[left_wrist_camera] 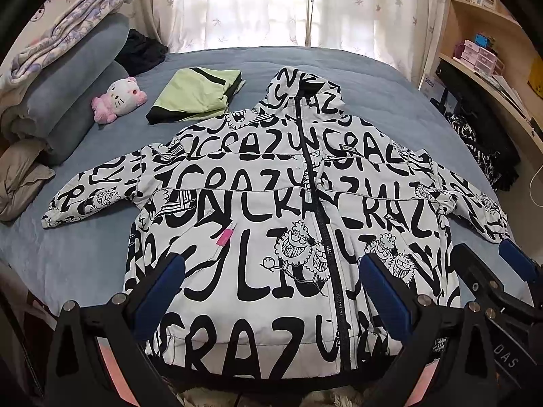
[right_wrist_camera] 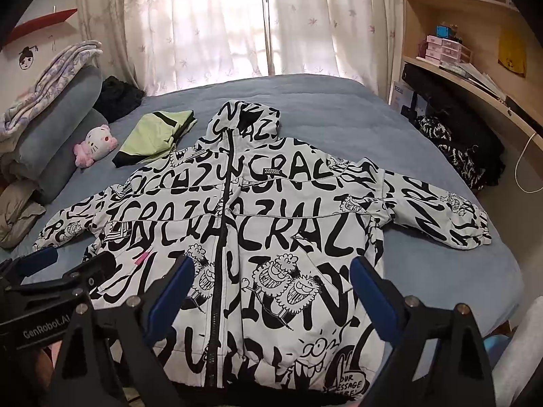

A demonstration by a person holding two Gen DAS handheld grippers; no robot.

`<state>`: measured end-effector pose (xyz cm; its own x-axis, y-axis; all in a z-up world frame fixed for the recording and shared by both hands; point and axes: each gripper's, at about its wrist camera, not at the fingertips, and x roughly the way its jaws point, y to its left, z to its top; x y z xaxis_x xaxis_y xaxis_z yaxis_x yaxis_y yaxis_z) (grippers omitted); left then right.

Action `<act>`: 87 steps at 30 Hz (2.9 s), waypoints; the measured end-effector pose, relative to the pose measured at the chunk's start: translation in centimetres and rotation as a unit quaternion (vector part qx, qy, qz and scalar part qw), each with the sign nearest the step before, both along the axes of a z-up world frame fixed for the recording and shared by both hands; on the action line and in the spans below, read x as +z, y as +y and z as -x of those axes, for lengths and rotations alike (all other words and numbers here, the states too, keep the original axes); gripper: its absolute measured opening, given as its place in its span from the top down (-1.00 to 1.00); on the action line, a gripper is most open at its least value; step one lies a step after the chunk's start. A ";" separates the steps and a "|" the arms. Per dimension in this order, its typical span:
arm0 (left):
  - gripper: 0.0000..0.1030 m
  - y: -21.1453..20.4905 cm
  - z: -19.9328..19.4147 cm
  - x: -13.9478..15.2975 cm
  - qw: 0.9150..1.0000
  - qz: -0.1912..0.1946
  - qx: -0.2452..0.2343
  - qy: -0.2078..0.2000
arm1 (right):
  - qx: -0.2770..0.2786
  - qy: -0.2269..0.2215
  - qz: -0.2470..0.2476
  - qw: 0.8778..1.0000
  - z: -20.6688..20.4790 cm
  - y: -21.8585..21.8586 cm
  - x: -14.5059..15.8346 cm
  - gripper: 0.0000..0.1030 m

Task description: Fold large clothes

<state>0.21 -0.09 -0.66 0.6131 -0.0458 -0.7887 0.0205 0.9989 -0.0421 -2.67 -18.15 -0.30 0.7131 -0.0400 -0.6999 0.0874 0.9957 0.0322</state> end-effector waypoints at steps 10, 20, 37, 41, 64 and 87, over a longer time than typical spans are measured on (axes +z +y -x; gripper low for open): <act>-0.96 -0.1 0.1 0.0 1.000 -0.003 -0.001 0.000 | 0.001 0.005 -0.003 1.000 -0.1 0.0 -0.1 -0.81; -0.96 -0.1 0.1 0.0 1.000 -0.003 -0.001 0.000 | 0.001 0.005 -0.004 1.000 -0.1 0.1 -0.1 -0.81; -0.96 -0.2 0.2 -0.1 1.000 -0.003 -0.005 -0.001 | 0.004 0.006 -0.014 1.000 -0.2 0.2 -0.1 -0.81; -0.96 -0.5 0.1 0.1 1.000 -0.011 -0.008 -0.006 | 0.006 0.003 -0.019 1.000 -0.6 0.1 0.4 -0.81; -0.96 -5.0 -5.6 5.8 0.993 -0.063 -0.016 -0.101 | -0.028 -0.064 -0.020 0.997 -3.8 -4.8 5.0 -0.81; -0.98 -15.3 -15.4 1.7 0.991 -0.068 -0.081 -0.085 | -0.315 -0.002 -0.099 0.944 -7.0 -26.5 -2.3 -0.65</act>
<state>15.62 -15.40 1.03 0.7308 -0.0557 -0.6803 0.1768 0.9781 0.1098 4.35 -44.63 -2.59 0.5950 -0.3250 -0.7351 0.6589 0.7210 0.2146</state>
